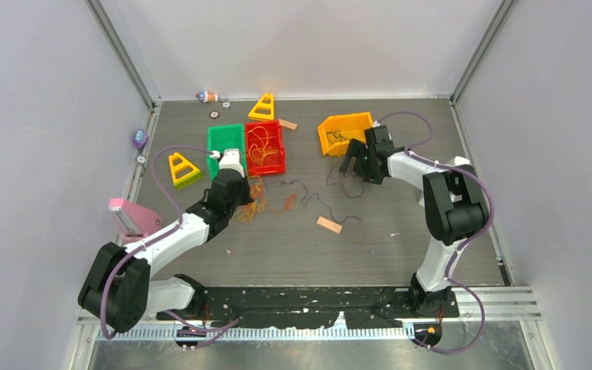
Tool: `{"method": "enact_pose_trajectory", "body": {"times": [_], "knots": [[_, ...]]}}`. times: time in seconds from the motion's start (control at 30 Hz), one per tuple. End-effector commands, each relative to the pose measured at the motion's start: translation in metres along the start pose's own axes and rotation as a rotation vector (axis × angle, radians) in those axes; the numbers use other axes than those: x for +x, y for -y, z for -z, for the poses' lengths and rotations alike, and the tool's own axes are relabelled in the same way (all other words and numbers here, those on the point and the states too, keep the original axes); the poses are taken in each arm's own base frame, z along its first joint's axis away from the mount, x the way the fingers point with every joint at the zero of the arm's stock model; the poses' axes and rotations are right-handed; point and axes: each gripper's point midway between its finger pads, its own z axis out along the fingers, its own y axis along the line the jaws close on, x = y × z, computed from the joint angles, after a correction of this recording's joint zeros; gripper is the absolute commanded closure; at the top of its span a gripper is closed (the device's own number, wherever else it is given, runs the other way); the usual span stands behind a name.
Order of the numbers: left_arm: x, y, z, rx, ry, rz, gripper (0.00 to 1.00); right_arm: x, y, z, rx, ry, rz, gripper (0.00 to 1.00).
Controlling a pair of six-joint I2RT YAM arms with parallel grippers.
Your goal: Untangle the cables
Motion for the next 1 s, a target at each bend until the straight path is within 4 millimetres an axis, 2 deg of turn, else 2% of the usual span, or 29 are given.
{"method": "enact_pose_trajectory", "body": {"times": [0.0,0.1,0.13,0.23,0.3,0.4,0.43,0.47,0.5,0.57,0.67,0.73,0.97], "knots": [[-0.023,0.008,0.0,0.026,0.073,0.021,1.0,-0.013,-0.01,-0.01,-0.003,0.043,-0.015,0.05],[-0.023,0.008,0.0,0.027,0.073,0.019,1.0,-0.022,-0.001,-0.011,0.09,0.076,0.03,0.01],[-0.023,0.008,0.0,0.027,0.074,0.019,1.0,-0.022,0.0,-0.012,0.116,0.078,0.049,0.06],[-0.023,0.007,0.0,0.027,0.073,0.017,1.0,-0.031,0.013,-0.009,0.248,0.105,0.139,0.11],[-0.023,0.007,0.0,0.026,0.075,0.016,1.0,-0.029,0.018,-0.01,0.308,0.092,0.193,0.16],[-0.025,0.005,0.001,0.012,0.078,0.009,1.0,-0.024,0.026,-0.012,0.351,0.077,0.234,0.36],[-0.025,0.004,0.001,0.009,0.079,0.009,1.0,-0.022,0.026,-0.012,0.355,0.077,0.242,0.51],[-0.025,0.004,0.001,0.011,0.081,0.009,1.0,-0.022,0.027,-0.012,0.36,0.076,0.252,0.6],[-0.025,0.004,0.002,0.011,0.081,0.009,1.0,-0.022,0.028,-0.013,0.365,0.075,0.258,0.78],[-0.026,0.006,0.001,0.017,0.081,0.01,1.0,-0.024,0.027,-0.012,0.367,0.074,0.268,0.93],[-0.025,0.006,0.001,0.018,0.078,0.008,1.0,-0.028,0.017,-0.006,0.322,0.08,0.27,0.95],[-0.025,0.005,0.001,0.017,0.077,0.007,1.0,-0.034,0.005,0.005,0.271,0.099,0.266,0.95],[-0.027,0.005,0.003,0.015,0.084,0.005,1.0,-0.076,-0.041,0.069,0.092,0.202,0.26,0.95]]}}
